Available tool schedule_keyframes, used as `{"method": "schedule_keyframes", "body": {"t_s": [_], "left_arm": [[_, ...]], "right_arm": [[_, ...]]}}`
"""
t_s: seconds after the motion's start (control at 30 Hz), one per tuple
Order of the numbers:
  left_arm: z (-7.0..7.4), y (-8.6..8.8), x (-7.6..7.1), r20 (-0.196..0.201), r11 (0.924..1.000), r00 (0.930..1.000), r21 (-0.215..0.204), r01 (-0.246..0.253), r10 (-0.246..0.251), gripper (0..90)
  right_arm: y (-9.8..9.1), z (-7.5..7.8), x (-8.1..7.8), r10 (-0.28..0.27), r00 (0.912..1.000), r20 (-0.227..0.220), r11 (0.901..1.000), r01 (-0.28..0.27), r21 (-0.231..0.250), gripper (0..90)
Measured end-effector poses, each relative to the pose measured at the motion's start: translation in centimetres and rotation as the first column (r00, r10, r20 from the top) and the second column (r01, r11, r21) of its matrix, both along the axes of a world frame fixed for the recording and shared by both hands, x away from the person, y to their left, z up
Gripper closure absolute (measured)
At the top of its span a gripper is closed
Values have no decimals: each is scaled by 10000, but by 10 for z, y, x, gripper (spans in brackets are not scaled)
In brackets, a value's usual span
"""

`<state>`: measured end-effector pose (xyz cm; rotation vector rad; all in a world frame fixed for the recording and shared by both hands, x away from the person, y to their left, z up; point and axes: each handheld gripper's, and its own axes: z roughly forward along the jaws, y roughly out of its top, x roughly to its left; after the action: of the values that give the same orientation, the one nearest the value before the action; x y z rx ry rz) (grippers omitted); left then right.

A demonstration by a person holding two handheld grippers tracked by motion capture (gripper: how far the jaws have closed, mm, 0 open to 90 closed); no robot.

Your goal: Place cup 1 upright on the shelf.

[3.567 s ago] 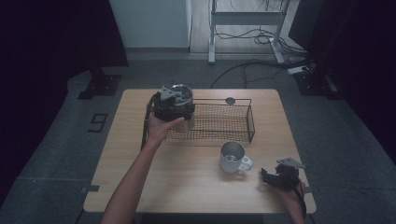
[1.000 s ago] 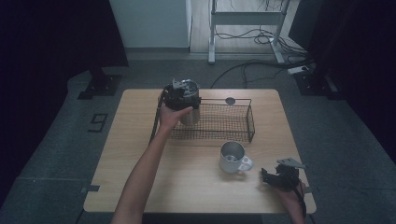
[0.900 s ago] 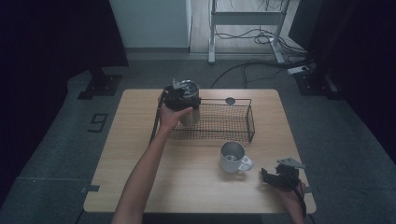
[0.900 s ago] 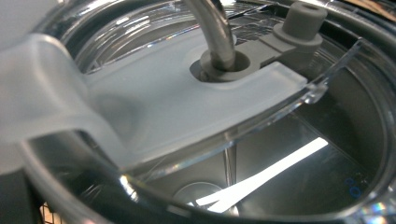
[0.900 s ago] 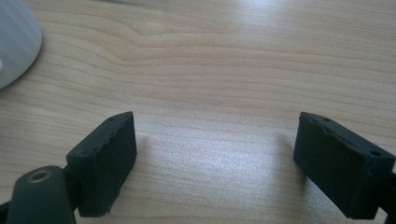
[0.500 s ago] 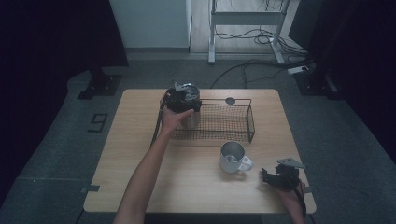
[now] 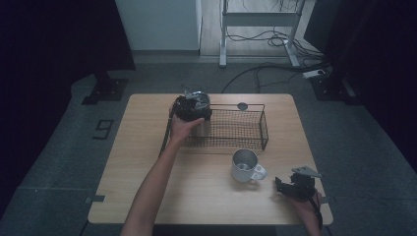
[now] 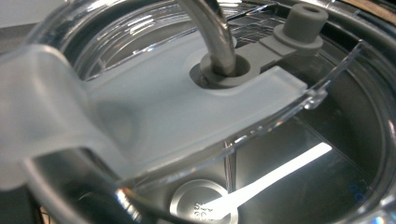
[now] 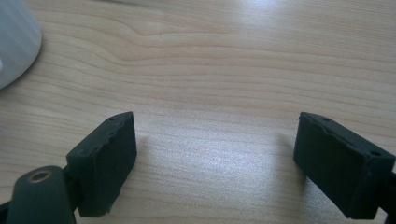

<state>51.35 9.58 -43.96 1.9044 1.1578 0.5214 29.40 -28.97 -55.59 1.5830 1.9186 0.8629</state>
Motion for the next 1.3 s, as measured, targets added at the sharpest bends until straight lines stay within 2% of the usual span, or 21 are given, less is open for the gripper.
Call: {"method": "schedule_keyframes", "body": {"t_s": [0.7, 1.3], "left_arm": [[-19, -4, 2, -328, 9996, 9993, 213, -162, 169, 39], [-25, -4, -7, -111, 9995, 9998, 281, -163, 166, 38]], "right_arm": [[0, 0, 0, 2, 10000, -1, 10000, -2, -2, 130], [0, 0, 0, -1, 10000, 0, 10000, 1, -5, 131]]}}
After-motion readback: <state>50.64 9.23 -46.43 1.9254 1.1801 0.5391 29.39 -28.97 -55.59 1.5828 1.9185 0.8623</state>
